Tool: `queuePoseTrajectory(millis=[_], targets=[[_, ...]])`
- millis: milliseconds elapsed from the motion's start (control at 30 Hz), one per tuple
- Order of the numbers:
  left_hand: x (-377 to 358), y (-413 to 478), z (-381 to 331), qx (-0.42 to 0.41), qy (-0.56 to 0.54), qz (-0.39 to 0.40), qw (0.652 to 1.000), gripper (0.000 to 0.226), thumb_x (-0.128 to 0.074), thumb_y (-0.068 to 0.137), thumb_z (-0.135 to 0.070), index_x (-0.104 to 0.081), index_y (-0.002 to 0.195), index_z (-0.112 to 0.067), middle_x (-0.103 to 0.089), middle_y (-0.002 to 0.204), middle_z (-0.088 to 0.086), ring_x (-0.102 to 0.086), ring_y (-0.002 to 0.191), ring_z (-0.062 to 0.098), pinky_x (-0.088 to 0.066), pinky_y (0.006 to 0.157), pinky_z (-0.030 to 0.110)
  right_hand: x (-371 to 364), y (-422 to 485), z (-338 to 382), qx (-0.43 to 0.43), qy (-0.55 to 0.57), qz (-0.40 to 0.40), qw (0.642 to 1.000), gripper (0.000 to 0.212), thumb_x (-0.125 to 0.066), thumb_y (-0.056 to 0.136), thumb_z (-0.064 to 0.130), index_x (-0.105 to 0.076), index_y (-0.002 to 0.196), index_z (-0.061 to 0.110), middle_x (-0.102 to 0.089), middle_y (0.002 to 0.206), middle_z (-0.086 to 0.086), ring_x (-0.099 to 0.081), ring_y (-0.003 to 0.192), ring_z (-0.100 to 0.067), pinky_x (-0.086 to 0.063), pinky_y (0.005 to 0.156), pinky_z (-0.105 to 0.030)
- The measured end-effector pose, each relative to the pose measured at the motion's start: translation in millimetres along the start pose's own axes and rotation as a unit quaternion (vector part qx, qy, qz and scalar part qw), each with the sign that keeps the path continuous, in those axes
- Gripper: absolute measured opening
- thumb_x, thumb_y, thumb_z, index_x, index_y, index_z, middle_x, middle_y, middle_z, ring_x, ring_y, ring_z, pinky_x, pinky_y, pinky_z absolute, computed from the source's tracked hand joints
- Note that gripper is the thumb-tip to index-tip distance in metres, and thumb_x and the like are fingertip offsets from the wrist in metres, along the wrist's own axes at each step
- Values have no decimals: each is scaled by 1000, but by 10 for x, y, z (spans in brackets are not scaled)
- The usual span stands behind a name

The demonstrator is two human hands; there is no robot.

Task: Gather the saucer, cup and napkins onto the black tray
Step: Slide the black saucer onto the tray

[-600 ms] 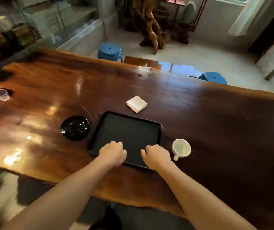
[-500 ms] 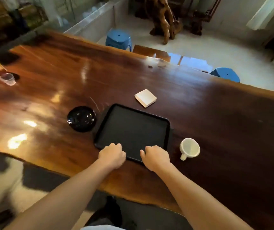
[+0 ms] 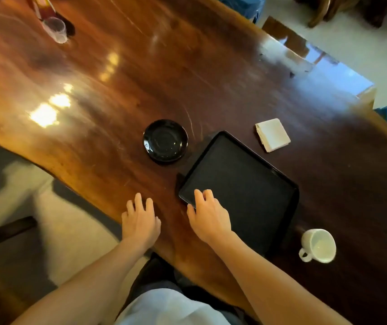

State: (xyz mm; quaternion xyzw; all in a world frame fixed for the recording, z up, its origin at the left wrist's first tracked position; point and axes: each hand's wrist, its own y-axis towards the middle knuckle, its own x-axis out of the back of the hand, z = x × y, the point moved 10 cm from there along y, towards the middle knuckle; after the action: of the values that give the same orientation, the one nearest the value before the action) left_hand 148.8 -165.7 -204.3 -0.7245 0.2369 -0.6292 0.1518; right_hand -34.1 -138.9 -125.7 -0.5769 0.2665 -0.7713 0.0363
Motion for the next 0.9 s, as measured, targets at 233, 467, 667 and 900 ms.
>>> queuePoseTrajectory(millis=[233,467,667,900], targets=[[-59,328,257,-37,51,-33,997,79,-56,86,-58,-35,153,-20,-31,160,20,-24,146,46,-31,113,62,-86,636,321,-60,229,52,970,51,-46,100,42,-42,145,18,-69,108,-1,-67,92,-15,-55,76,-35],[-62,462,98,-76,38,-46,995,82,-58,84,-58,-35,151,-17,-32,158,24,-23,145,51,-23,112,68,-228,1199,494,-159,357,111,914,58,-49,101,37,-31,151,16,-69,90,-2,-67,56,-10,-52,45,-19],[-66,546,-135,-153,34,-53,986,75,-51,91,-52,-30,154,-18,-27,162,19,-19,149,46,-23,115,67,-450,1470,613,-279,524,115,797,58,-49,101,25,-21,150,14,-61,120,-17,-76,64,-25,-64,63,-35],[-94,564,-202,-148,38,-55,987,76,-47,90,-55,-30,154,-18,-27,162,21,-17,150,47,-15,116,68,-565,1556,455,-375,567,66,730,25,-46,100,10,-37,121,22,-57,96,-12,-71,47,-19,-53,41,-23]])
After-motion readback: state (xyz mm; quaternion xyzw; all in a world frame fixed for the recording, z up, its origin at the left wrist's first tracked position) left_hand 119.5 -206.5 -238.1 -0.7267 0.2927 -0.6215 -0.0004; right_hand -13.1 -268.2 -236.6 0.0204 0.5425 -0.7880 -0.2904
